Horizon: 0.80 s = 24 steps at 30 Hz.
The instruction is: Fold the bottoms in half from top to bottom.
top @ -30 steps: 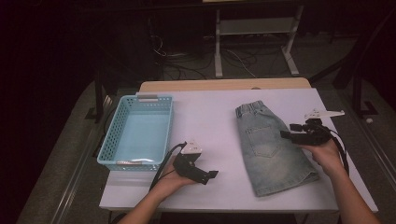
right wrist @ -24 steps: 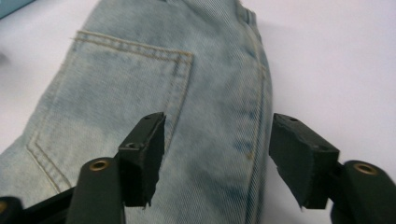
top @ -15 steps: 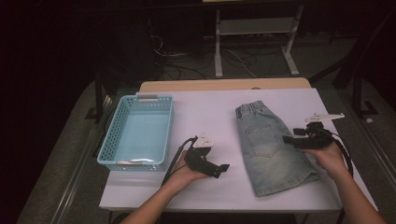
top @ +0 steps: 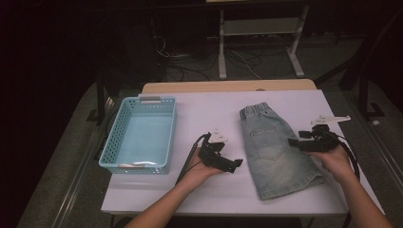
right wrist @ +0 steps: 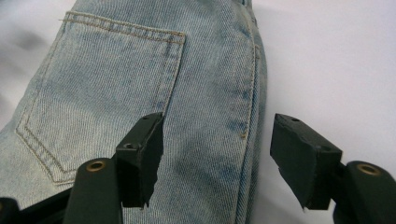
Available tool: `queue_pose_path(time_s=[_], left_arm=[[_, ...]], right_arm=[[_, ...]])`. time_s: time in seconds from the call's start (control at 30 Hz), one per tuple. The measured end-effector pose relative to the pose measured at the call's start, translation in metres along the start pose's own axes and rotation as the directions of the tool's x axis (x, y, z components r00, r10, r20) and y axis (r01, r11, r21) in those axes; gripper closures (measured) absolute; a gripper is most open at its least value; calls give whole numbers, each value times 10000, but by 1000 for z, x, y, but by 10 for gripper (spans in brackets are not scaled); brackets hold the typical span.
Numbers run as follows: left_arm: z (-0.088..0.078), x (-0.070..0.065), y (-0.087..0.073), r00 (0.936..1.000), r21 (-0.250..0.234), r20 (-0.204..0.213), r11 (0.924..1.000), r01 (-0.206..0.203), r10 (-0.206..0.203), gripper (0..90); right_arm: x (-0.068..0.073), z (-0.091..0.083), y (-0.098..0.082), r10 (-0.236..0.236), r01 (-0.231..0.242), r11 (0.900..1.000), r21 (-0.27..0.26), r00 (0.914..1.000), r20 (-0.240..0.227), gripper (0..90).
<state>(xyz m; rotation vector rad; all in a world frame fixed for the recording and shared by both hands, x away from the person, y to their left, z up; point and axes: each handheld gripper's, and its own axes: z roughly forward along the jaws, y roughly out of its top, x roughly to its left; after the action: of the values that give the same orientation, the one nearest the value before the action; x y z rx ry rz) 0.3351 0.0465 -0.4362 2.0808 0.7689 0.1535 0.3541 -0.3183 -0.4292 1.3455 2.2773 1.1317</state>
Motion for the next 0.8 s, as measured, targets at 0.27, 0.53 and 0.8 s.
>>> queue_pose_path(time_s=[0.27, 0.53, 0.8], left_arm=[[17, -3, 10, 9999, 183, 36, 9998, 107, -108, 2], [38, -7, 17, 9994, 267, -29, 9990, 352, -351, 4], [57, -8, 23, 9983, 444, -405, 9980, 446, -428, 38]], right_arm=[[-2, 2, 0, 16, -16, 10000, 36, 10000, 4, 344], [-6, 2, -2, 198, -200, 9997, 116, 9997, 173, 375], [-9, 10, -5, 270, -276, 9986, 454, 9995, 137, 399]])
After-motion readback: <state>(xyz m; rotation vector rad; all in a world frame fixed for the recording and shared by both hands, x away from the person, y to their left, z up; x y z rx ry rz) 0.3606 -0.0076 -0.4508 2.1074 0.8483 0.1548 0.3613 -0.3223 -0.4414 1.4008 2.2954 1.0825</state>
